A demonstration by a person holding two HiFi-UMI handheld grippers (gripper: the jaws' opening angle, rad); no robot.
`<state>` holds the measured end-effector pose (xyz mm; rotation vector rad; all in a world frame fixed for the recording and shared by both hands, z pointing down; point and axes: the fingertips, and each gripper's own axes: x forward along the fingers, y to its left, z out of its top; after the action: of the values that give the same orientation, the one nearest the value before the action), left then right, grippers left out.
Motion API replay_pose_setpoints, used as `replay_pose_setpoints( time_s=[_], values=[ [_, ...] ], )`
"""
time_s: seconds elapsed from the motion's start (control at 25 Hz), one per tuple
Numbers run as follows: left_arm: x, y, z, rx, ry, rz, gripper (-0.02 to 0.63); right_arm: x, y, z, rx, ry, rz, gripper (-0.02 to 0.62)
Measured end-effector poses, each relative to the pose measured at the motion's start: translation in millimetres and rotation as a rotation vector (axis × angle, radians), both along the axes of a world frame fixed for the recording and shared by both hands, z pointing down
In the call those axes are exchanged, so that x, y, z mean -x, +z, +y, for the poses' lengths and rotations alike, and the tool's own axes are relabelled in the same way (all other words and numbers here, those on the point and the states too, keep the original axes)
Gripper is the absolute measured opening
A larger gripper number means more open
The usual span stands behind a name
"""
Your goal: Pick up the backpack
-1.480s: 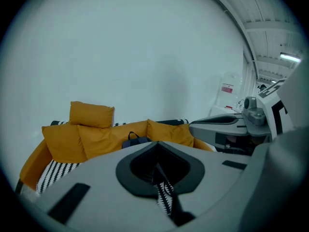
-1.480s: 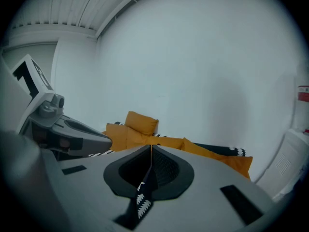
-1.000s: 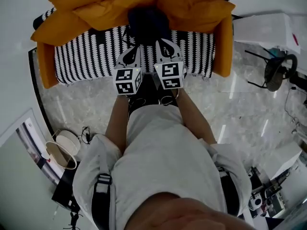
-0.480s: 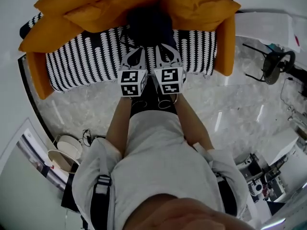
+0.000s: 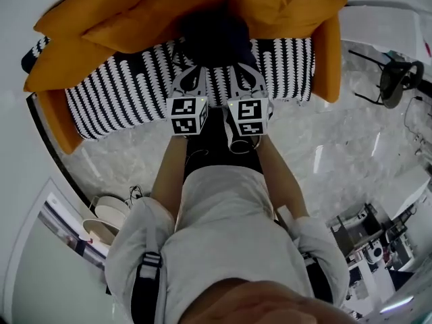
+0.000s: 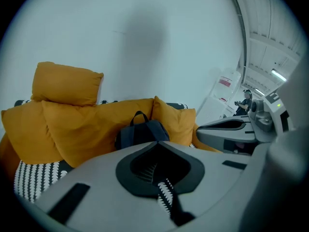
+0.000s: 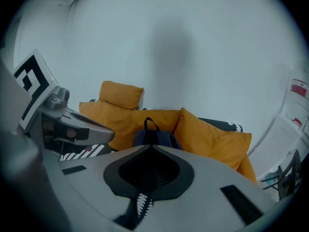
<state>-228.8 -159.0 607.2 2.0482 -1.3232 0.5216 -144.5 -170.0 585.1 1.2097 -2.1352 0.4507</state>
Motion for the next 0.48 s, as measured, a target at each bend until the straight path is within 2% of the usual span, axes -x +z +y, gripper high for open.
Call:
replay_pose_setpoints(
  time_s=[0.32,0.48],
  values=[
    [5.6,36.2,-19.0,0.030,0.014,-0.051,0.012,-4.7,27.7,-17.5,0.029,-0.017,-0.013,0.040],
    [14.1,50.7,-25.7,0.046,0.006,-0.101,0.012,-4.6,46.4,-26.8,0.058,-0.061,-0.010,0.040]
  ],
)
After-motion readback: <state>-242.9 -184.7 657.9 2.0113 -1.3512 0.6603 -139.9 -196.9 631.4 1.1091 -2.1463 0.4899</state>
